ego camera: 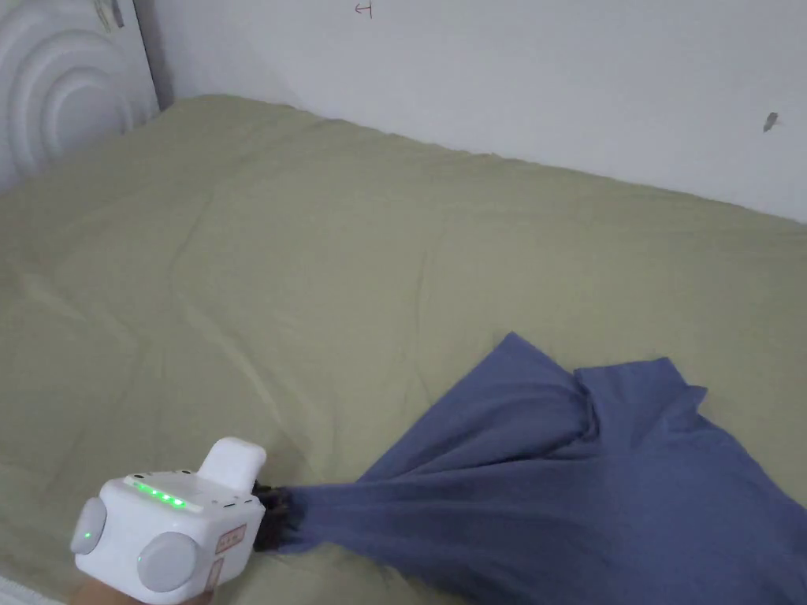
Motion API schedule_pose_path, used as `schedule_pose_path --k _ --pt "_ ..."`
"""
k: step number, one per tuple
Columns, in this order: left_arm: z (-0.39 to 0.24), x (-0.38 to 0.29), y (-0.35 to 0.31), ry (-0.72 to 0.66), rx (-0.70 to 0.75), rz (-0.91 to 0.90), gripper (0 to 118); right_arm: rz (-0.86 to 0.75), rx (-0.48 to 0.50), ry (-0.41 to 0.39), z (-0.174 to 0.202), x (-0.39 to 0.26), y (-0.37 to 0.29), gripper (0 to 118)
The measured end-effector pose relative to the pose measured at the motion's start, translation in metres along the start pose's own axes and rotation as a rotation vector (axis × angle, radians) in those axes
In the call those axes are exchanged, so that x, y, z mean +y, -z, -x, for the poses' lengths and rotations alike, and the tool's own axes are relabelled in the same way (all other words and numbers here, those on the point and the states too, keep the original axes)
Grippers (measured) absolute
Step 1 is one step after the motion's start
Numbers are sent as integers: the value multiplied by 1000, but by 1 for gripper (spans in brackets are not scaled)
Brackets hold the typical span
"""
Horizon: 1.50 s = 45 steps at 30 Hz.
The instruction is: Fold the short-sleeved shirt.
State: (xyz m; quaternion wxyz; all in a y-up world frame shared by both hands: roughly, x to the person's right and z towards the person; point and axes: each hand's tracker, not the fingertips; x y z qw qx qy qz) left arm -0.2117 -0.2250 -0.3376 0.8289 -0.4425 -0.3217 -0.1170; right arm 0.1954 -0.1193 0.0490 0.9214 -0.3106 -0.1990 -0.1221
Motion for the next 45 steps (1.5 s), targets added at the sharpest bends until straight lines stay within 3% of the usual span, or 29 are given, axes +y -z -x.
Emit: schedule_pose_path --k 1,6,12,13,15,16,20,24,25,26,27,28,29,30,31,36,38,45 --pt "-3 -1 -1 -19 -70 -5 0 11 -8 -15 -4 4 6 0" --pt "-18 -2 -19 -42 -69 -4 0 61 -36 -109 -30 49 67 0" --pt "-36 3 -37 -98 -78 -65 0 178 -42 -215 -59 137 224 1" --pt "-37 5 -38 -110 -81 -61 0 180 -44 -208 -64 149 250 24" --pt "-41 5 -42 -126 -72 -69 0 194 24 -146 -75 171 295 108" --pt "-36 5 -35 -134 -80 -65 0 222 29 -121 -76 179 317 118" --pt "-41 6 -33 -127 -61 -57 0 301 -32 -177 -74 190 374 118" --pt "-39 6 -31 -139 -45 -51 0 385 -21 -165 -67 165 388 118" --pt "-38 6 -31 -133 -32 -57 0 412 -7 -161 -65 160 389 113" --pt "-37 6 -30 -118 -37 -58 0 389 -62 -103 -55 163 370 91" --pt "-36 7 -29 -114 -20 -55 0 327 -106 -148 -50 164 357 77" --pt "-38 9 -29 -110 -13 -52 0 308 -47 -114 -51 167 347 33" --pt "-36 10 -27 -116 -18 -47 0 323 -71 -111 -52 169 341 0" --pt "-33 11 -26 -136 -41 -46 0 305 -98 -125 -74 164 358 0" --pt "-31 11 -24 -154 -44 -63 0 294 -34 -77 -81 166 353 0" --pt "-22 23 -27 -186 -101 -103 0 207 0 -65 -90 198 302 0" --pt "-22 39 -38 -180 -94 -145 0 142 21 -97 -77 217 254 0" --pt "-44 155 -111 -95 -153 -344 0 -46 65 -19 -77 297 117 0"
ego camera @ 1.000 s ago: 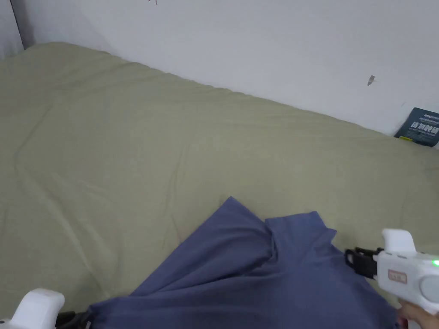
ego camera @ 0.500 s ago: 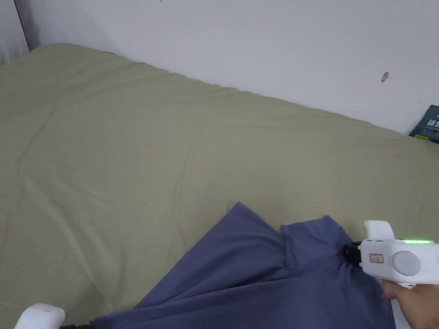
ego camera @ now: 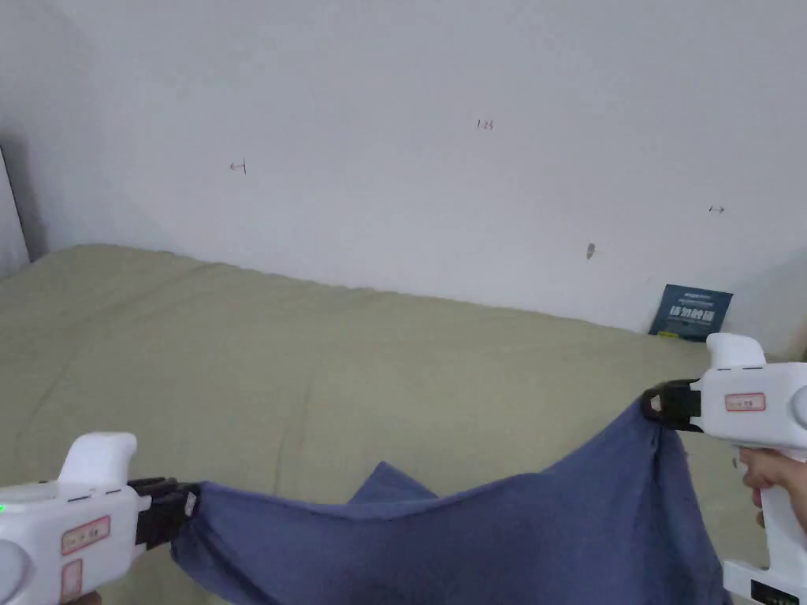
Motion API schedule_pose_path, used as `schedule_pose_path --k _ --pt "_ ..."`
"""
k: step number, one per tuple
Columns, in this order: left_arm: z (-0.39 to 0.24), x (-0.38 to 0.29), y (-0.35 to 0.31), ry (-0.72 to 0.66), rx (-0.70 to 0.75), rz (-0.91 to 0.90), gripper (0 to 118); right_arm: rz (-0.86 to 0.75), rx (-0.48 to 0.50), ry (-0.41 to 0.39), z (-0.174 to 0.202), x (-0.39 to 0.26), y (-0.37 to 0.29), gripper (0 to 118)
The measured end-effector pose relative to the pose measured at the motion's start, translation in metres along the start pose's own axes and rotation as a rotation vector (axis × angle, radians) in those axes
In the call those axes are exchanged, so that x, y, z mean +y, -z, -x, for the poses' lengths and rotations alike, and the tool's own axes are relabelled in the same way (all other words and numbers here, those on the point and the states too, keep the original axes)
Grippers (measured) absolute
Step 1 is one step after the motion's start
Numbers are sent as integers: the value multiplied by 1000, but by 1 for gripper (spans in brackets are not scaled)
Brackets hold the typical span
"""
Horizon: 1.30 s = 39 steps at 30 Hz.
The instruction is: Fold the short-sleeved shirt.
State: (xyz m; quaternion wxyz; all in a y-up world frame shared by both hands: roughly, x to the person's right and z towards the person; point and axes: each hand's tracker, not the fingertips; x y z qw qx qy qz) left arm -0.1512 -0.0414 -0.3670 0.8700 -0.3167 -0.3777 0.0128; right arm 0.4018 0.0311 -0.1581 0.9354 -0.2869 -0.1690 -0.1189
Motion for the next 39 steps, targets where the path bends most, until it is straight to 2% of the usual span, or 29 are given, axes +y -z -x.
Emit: schedule_pose_path --k 3,8,12,18,22,27,30,32,36,39 --pt "-18 56 -8 39 -15 -80 0 -96 12 -33 4 43 -59 0" --pt "-49 151 -18 53 -50 -196 0 -244 -46 -78 4 114 -134 0" --pt "-71 234 -16 97 4 -267 0 -343 -153 -110 -4 180 -163 0" --pt "-96 345 -21 139 78 -394 0 -548 -189 -74 -10 265 -189 0" --pt "-103 401 -24 108 135 -475 0 -598 -199 -70 -18 311 -191 0" --pt "-111 426 -3 125 163 -510 0 -618 -219 -93 -15 332 -172 1" --pt "-107 422 19 88 146 -538 0 -625 -230 -102 -19 325 -144 1" --pt "-101 411 41 74 140 -518 0 -615 -236 -83 -25 312 -120 1" --pt "-80 364 101 3 154 -445 0 -583 -230 12 -45 267 -57 1" --pt "-70 340 127 -46 131 -436 0 -583 -240 7 -51 242 -28 1"
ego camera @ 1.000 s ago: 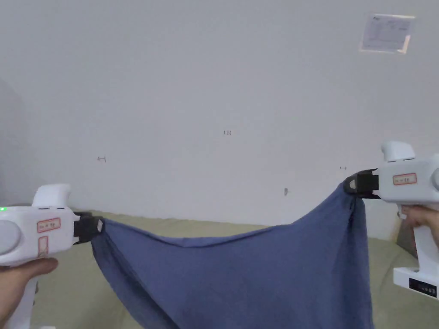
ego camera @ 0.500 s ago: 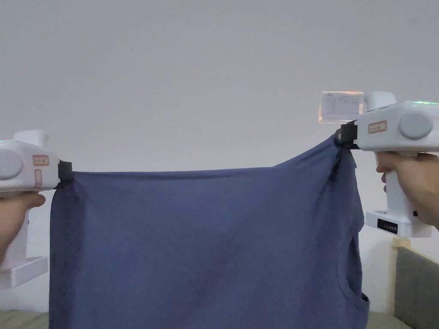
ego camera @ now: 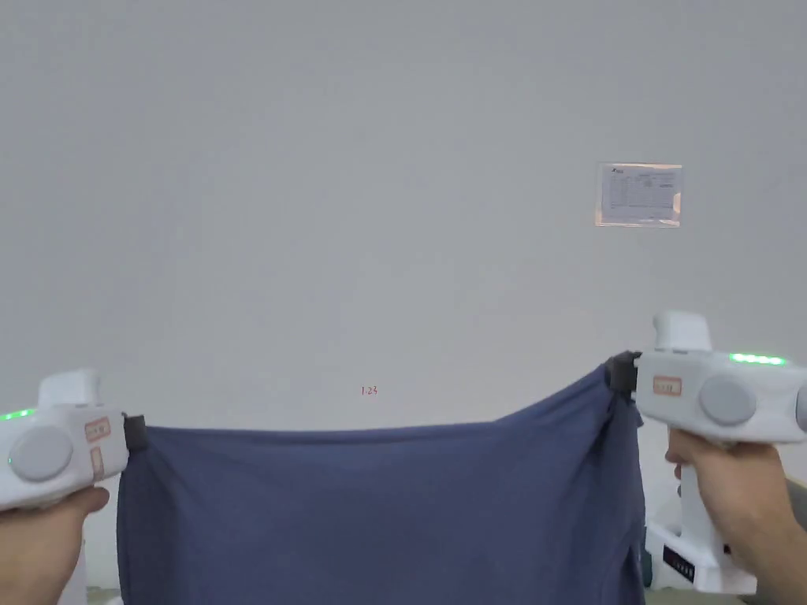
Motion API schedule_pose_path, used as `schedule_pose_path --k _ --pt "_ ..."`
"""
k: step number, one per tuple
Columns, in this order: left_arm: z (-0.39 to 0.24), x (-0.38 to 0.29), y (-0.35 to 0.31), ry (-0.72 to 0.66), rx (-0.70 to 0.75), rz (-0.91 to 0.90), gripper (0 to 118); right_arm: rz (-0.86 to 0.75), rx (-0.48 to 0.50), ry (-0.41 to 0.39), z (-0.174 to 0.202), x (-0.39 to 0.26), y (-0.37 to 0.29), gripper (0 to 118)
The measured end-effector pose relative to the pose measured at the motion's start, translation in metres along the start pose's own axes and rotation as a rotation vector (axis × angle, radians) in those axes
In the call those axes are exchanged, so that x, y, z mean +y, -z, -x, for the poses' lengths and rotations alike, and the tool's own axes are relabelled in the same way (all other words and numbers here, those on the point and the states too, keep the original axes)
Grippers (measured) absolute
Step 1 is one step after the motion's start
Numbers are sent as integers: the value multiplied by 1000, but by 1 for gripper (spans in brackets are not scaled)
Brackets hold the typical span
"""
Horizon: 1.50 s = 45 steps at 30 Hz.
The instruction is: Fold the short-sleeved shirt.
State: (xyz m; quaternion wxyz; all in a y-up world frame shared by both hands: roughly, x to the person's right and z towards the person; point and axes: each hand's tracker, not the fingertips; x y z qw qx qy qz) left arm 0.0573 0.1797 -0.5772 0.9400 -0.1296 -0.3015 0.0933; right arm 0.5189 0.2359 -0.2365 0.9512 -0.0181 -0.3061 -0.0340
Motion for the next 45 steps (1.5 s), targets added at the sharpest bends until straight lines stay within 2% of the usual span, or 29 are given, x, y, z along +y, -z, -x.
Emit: schedule_pose_path --k 4,7,10,15,18,21,23,26,27,30,31,34,35,36,37,38,39,41,44,45 --pt "0 -18 2 58 -1 51 0 51 14 -1 -10 -16 1 1" --pt "2 -32 -18 81 -9 53 0 60 27 15 -17 -21 -28 1" --pt "4 -55 -66 73 -28 62 0 86 60 59 -22 -37 -73 1" --pt "17 -119 -165 89 -36 102 0 148 85 31 -16 -92 -171 1" --pt "35 -176 -217 106 -66 181 0 251 119 73 -10 -149 -241 1" --pt "53 -239 -262 105 -69 280 0 342 85 49 -6 -225 -298 1" --pt "67 -286 -287 93 -38 343 0 432 88 35 -6 -282 -329 1" --pt "89 -362 -322 121 -67 505 0 637 59 65 -13 -380 -369 1" --pt "98 -388 -330 145 -32 579 0 701 56 43 -12 -410 -379 1" --pt "116 -440 -339 173 6 707 0 879 58 -89 -6 -477 -385 1" --pt "120 -449 -337 190 26 752 0 893 42 -107 -6 -488 -386 2" --pt "124 -453 -338 179 17 732 0 860 35 -34 -11 -482 -388 3" --pt "123 -449 -339 165 3 709 10 838 50 -6 -14 -477 -387 9" --pt "121 -442 -344 171 1 673 35 826 76 24 -17 -472 -388 33" --pt "118 -435 -347 187 -5 662 85 826 90 43 -18 -468 -389 88" --pt "114 -429 -354 207 -10 641 110 827 96 38 -14 -454 -401 115" --pt "111 -424 -364 218 -31 594 115 775 118 35 -11 -447 -411 118" --pt "101 -411 -392 221 -73 522 115 706 171 -4 -6 -434 -433 118" --pt "102 -414 -420 284 -109 545 115 652 239 -53 5 -430 -459 118" --pt "102 -416 -427 301 -95 569 112 630 270 -57 8 -429 -470 115"
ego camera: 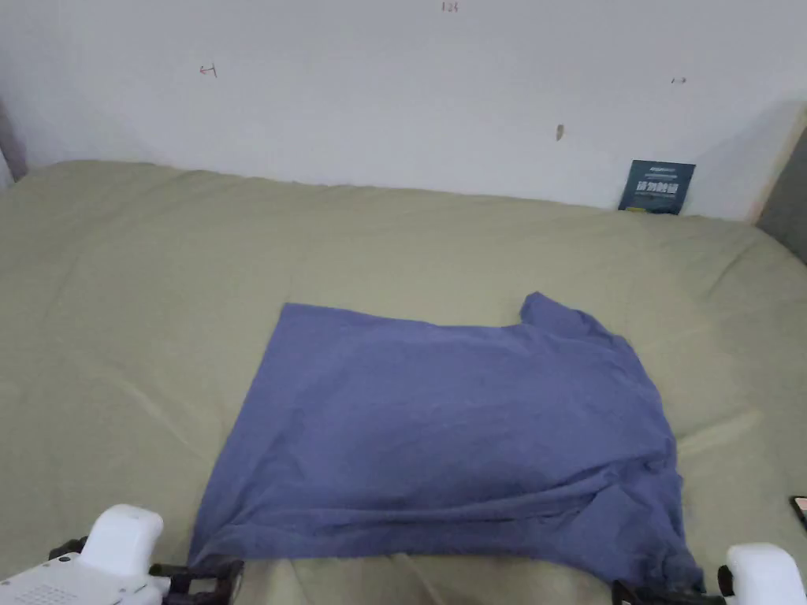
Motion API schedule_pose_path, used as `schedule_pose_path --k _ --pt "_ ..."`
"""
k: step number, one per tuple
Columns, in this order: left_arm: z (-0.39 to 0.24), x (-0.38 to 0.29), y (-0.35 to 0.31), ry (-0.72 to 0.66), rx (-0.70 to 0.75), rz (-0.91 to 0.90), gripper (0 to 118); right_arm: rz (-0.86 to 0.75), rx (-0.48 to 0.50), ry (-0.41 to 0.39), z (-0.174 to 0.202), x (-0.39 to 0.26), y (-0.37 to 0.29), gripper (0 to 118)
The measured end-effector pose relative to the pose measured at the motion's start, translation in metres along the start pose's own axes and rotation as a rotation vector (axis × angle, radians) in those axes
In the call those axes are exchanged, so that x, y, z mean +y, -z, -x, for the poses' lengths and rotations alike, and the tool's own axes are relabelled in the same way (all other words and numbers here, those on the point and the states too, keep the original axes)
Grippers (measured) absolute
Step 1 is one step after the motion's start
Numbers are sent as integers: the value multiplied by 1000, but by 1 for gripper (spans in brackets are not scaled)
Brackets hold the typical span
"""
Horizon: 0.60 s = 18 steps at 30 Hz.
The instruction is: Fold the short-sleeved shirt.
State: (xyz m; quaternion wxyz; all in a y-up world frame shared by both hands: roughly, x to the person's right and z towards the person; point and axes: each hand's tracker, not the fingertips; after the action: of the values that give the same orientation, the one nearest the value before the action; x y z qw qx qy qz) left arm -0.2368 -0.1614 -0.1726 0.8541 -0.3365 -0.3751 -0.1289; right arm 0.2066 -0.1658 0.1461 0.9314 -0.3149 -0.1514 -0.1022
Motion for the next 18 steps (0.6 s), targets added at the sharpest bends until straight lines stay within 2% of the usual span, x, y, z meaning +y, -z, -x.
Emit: schedule_pose_path --k 1,2,3,4,5,6,7,9,10,12,13,15,18 --pt "-2 -6 -4 16 42 16 101 -3 13 -11 19 3 -12 93" --pt "-2 -10 -6 25 64 22 79 0 6 -5 25 0 -17 54" --pt "-3 -18 -6 37 76 19 48 0 -14 -2 31 -3 -19 13" --pt "-1 -21 -3 36 85 42 10 14 -70 12 37 -5 -18 2" --pt "1 -24 3 41 98 82 2 18 -78 28 40 -7 -17 1" --pt "6 -26 9 31 94 102 2 22 -50 53 40 -10 -17 1" --pt "8 -28 13 -3 72 121 2 39 -7 89 39 -13 -15 1" --pt "14 -25 25 -32 67 126 3 51 -40 101 41 -12 -8 1" --pt "15 -23 31 -17 73 120 19 56 -42 100 39 -12 -6 1" --pt "17 -17 45 13 90 140 102 69 -52 108 36 -10 -4 1" --pt "19 -14 56 29 92 162 112 72 -58 113 35 -5 -1 1" --pt "18 -10 66 42 79 162 117 80 -84 122 31 -2 1 1" --pt "19 0 87 57 88 173 112 123 -158 120 20 3 7 1"
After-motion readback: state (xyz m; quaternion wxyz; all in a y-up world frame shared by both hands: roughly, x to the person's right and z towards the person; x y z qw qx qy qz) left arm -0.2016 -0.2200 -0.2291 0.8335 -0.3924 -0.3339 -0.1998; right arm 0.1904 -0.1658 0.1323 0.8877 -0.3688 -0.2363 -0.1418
